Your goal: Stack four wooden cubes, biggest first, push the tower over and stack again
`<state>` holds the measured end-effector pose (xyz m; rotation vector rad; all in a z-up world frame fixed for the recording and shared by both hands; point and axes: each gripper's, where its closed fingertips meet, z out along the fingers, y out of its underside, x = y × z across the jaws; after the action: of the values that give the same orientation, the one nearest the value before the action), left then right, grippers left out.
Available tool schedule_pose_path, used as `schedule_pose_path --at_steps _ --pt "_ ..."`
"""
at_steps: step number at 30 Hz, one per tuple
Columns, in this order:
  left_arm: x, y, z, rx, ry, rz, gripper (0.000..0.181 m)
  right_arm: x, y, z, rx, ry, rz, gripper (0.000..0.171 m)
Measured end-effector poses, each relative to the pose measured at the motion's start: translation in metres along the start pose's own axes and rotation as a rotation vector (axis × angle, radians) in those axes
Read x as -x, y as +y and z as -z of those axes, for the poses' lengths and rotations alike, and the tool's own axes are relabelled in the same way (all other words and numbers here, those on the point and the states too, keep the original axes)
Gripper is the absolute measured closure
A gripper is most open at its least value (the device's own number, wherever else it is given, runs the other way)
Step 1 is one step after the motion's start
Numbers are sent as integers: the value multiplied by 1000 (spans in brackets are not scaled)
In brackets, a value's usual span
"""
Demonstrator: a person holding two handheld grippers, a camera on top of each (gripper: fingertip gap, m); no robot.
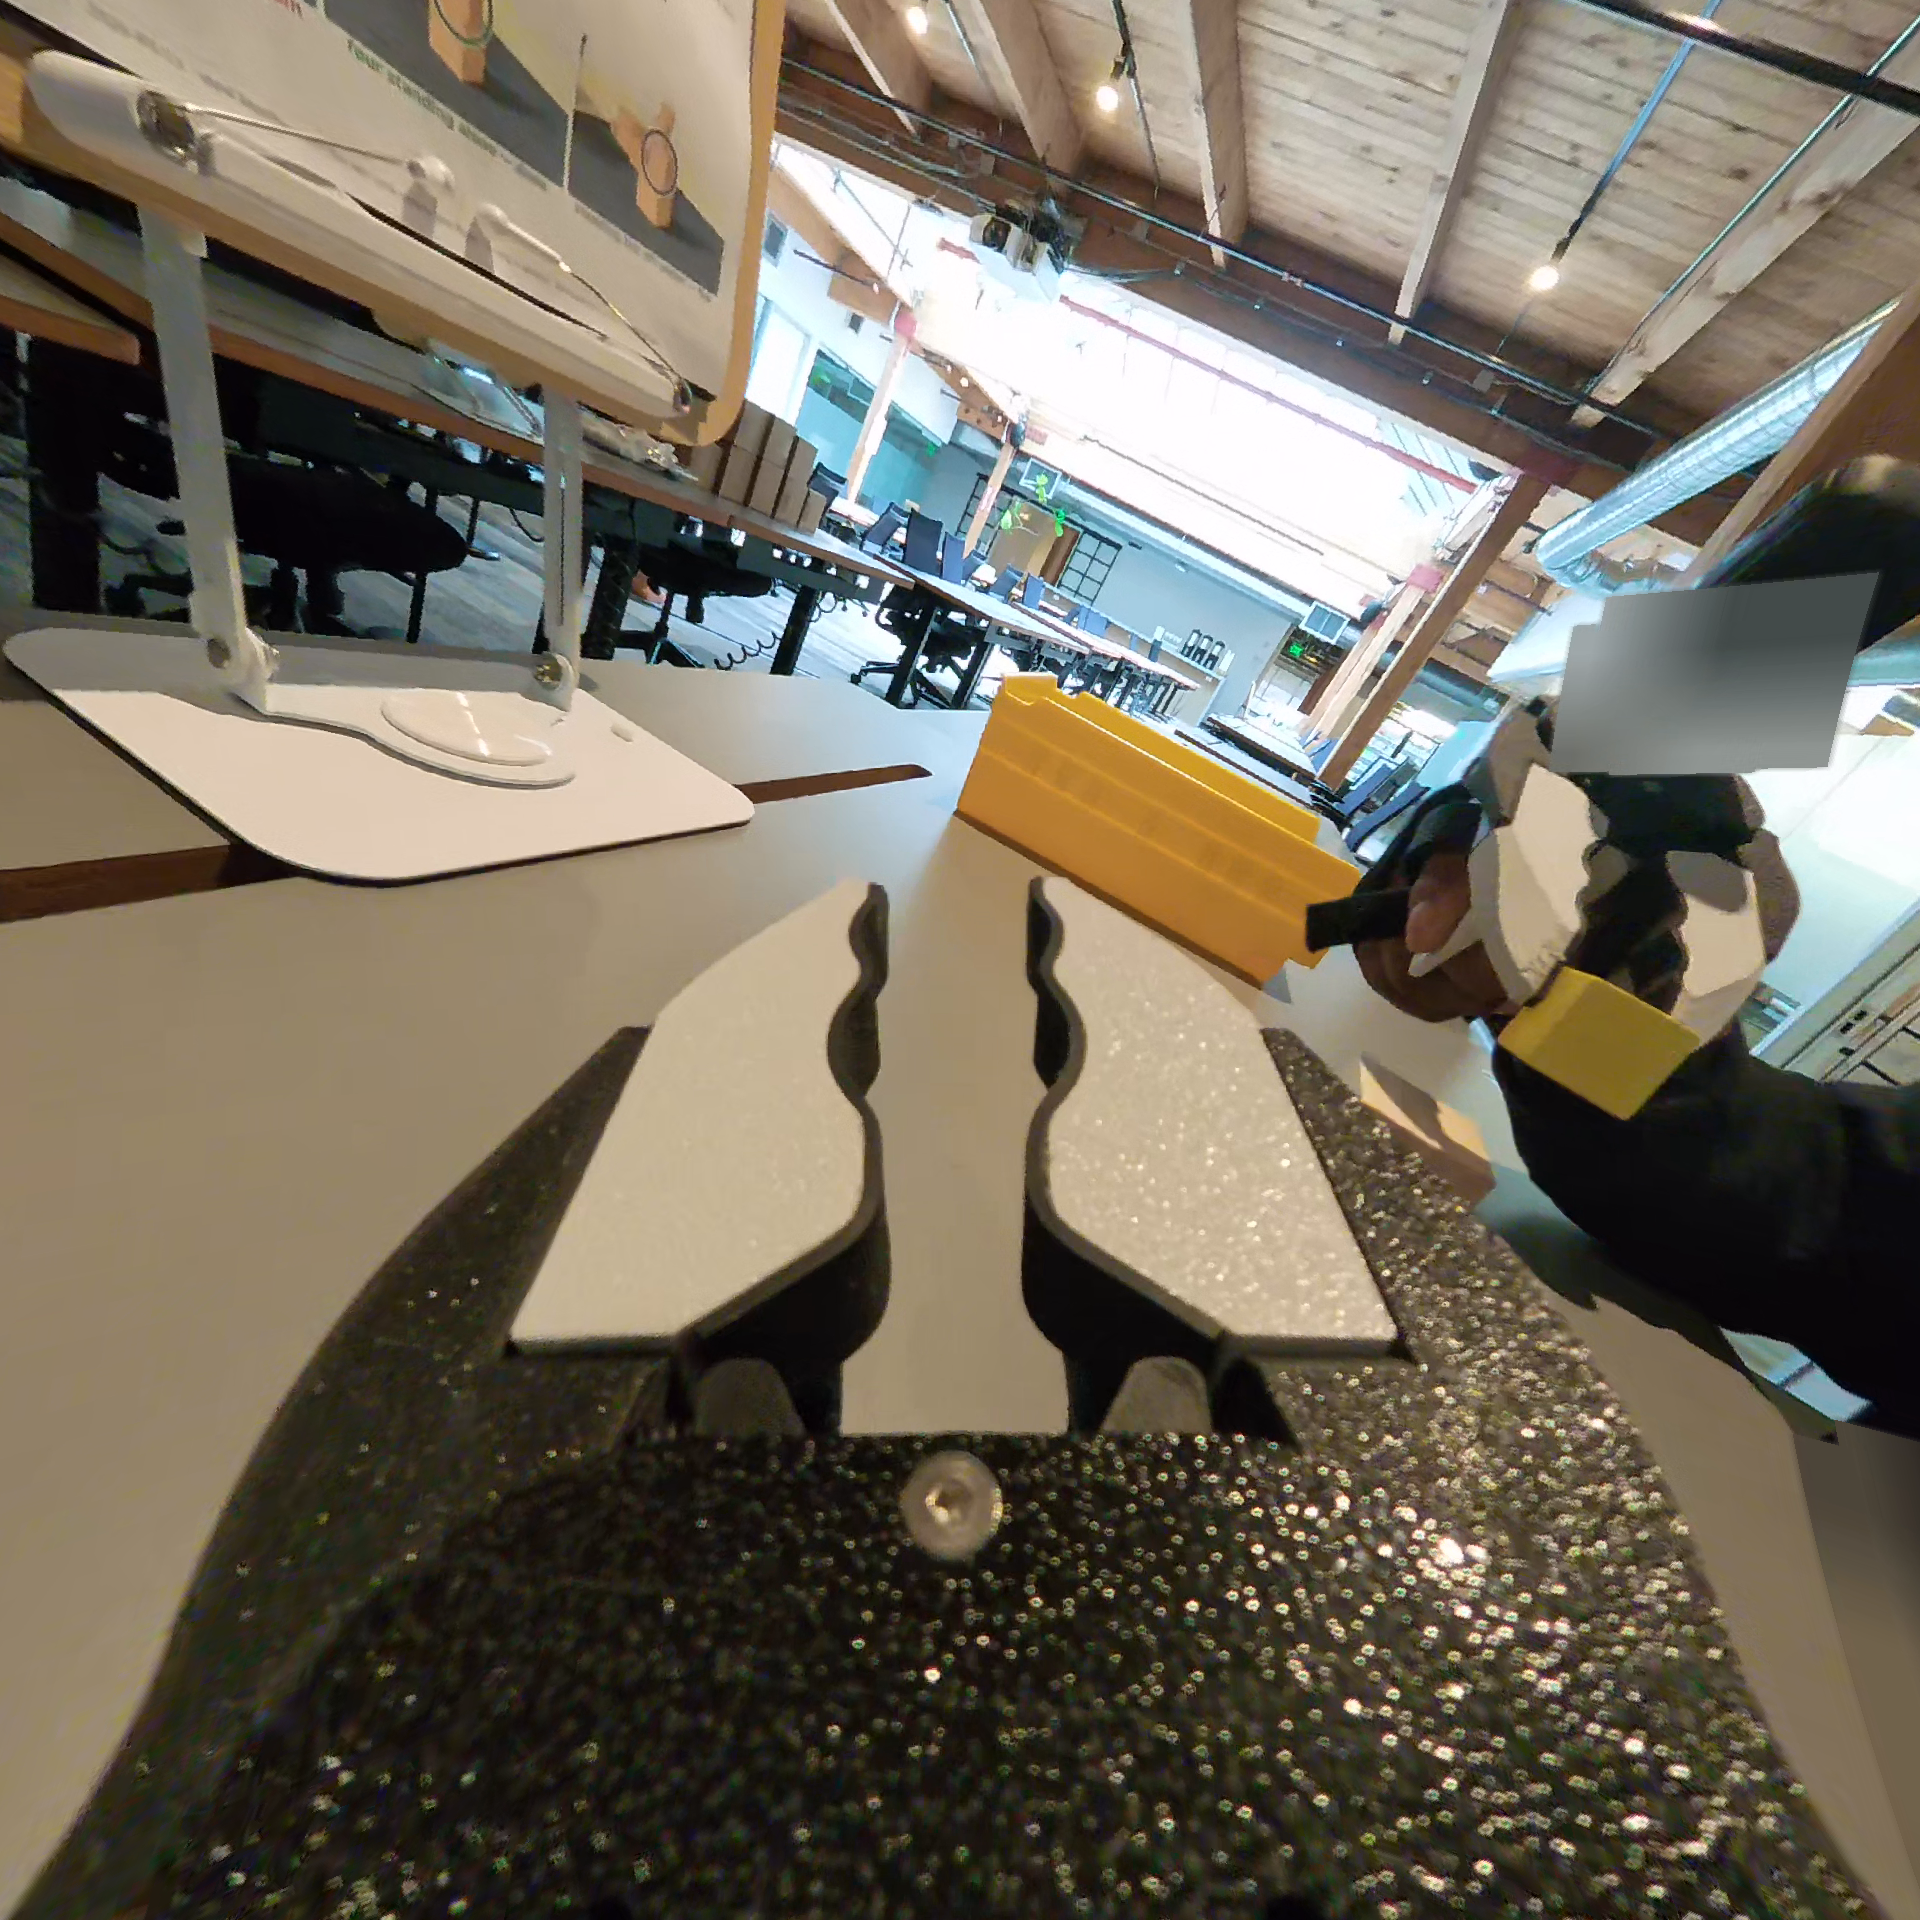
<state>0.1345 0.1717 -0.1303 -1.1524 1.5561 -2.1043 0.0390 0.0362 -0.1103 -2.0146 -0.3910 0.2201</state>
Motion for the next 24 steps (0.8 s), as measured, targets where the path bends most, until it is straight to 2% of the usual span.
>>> schedule_pose_path --at_steps 8,24 --pt "0 0 -1 -3 3 0 156 -1 18 5 86 -8 -9 145" --pt "2 -1 -1 -9 7 19 156 -10 32 -2 138 20 -38 145"
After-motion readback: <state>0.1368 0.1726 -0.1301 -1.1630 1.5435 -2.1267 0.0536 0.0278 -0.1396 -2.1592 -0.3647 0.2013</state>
